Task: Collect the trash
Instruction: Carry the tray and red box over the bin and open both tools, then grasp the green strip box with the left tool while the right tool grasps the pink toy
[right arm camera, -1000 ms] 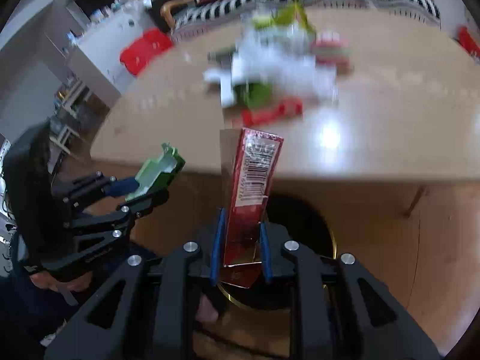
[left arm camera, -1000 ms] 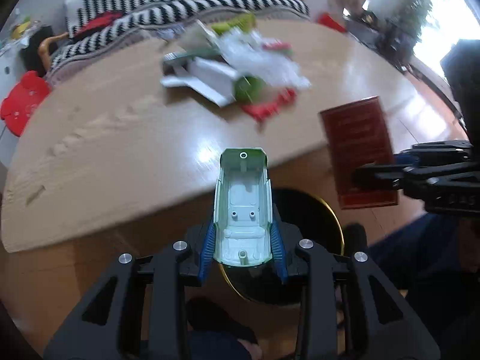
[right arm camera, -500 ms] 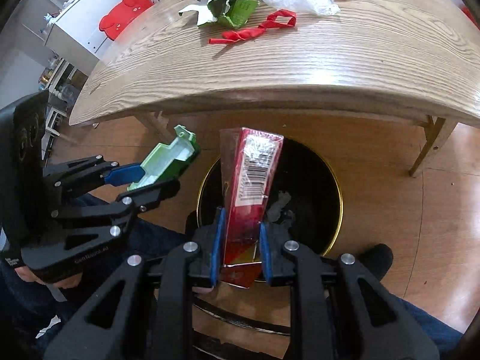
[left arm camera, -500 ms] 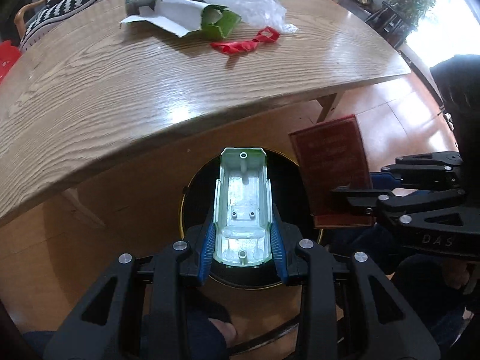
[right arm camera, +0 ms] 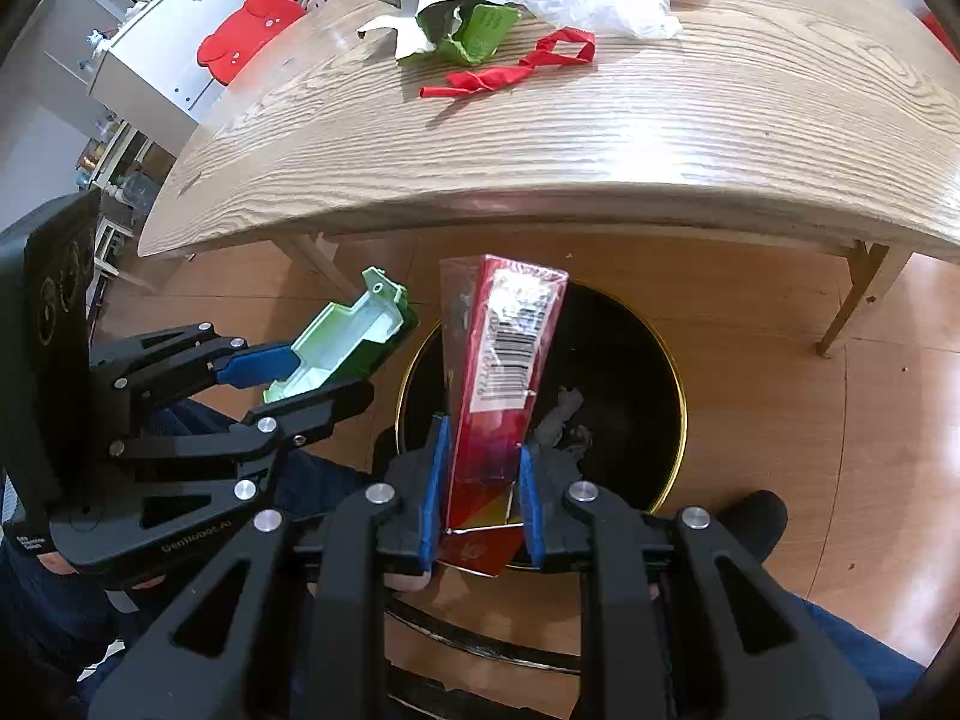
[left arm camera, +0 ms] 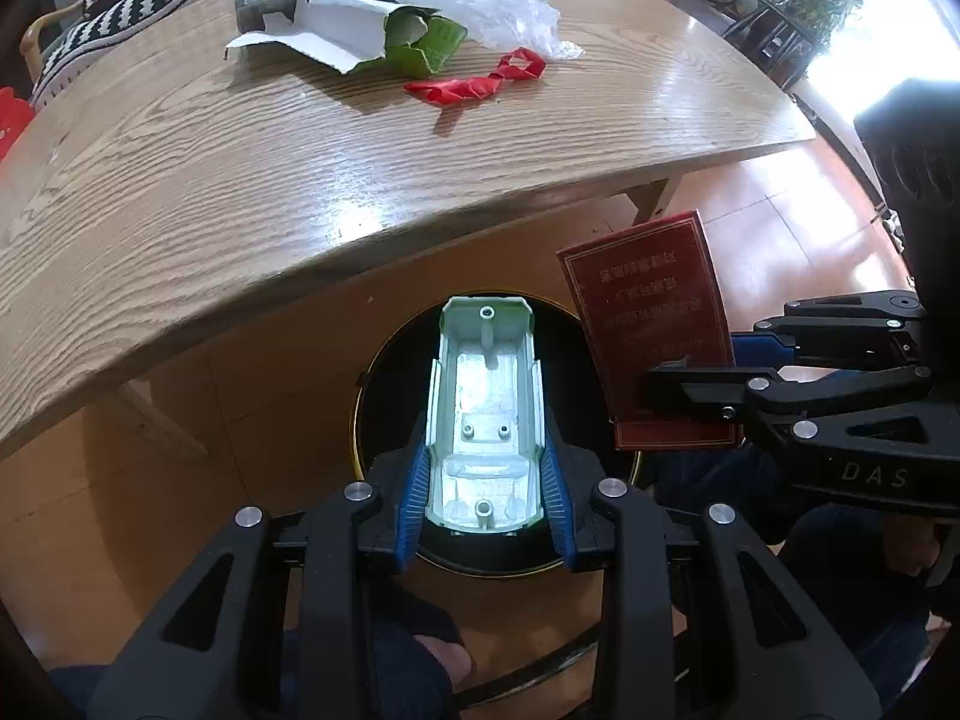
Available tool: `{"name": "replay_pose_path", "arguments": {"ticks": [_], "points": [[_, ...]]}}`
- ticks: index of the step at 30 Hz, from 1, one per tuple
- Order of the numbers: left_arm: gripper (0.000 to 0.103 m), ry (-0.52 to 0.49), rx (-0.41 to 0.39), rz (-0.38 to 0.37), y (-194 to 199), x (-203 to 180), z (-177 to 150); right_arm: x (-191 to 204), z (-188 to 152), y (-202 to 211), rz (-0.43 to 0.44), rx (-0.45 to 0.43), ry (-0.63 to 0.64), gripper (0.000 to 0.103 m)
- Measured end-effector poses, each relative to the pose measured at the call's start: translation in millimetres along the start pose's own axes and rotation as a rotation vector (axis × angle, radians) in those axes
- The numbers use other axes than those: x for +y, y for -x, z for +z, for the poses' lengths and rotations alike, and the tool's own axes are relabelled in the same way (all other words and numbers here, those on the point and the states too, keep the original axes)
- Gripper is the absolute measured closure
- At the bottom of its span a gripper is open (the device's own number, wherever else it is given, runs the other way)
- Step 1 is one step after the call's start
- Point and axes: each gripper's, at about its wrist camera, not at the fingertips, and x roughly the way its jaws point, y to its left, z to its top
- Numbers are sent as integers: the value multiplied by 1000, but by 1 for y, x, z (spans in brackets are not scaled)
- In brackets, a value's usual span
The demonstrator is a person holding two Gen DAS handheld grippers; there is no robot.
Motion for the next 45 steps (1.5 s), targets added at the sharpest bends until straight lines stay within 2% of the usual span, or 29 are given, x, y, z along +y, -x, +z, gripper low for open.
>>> {"name": "replay_pose_path", "arguments": {"ticks": [2,4,5,6,13,18,26,32,38,41,45], "points": [[65,0,-3,4,0,-1,1,-2,1,1,1,0,-15,79],[54,-1,-11,12,0,-1,1,-6,2,2,6,-5,-39,66],[51,-1,-16,14,1,-2,0,-7,3,3,3,-10,-44,57],[51,-3,-18,16,1,-2,0,-8,3,5,-2,-20,-46,52],[40,7,-22,23,3,-4,4,-7,4,8,-7,-29,-44,43],[31,11,-40,29,5,-5,4,-6,4,11,-11,-47,-49,29],[27,22,-62,26,11,-1,6,-6,6,17,-6,-74,-44,26],[24,45,-128,32,30,3,13,-3,15,45,-21,-180,-18,26],[21,144,-192,26,54,29,39,-17,48,81,-55,-295,-35,23],[12,159,-268,85,73,43,68,-29,78,99,-91,-355,-51,23],[12,131,-339,219,87,65,111,-51,126,104,-87,-364,-102,21]]}}
